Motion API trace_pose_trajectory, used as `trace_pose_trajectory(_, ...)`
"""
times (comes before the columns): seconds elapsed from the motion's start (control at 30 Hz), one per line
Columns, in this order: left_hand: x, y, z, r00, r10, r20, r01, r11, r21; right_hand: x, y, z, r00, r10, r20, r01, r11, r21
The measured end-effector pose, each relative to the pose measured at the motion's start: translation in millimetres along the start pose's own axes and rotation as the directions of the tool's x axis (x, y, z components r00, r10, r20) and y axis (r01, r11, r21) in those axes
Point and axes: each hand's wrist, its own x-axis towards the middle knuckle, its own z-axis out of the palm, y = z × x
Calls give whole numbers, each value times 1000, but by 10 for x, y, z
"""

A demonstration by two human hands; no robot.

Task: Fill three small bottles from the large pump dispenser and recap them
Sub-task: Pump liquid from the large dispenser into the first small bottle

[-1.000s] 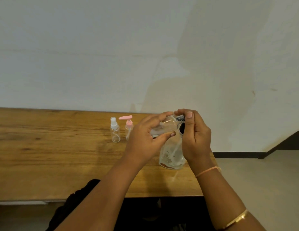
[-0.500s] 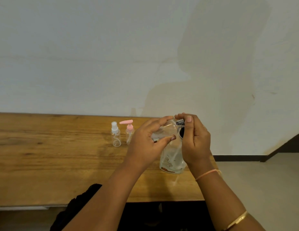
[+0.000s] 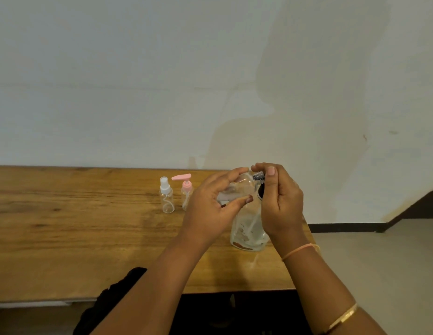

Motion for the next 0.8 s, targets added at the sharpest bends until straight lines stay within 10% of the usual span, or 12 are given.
trace_pose_trajectory(0.8,37,35,0,997,72,-30,-71,997,31,42,-97,-51,1000,8,12,-9,995,99)
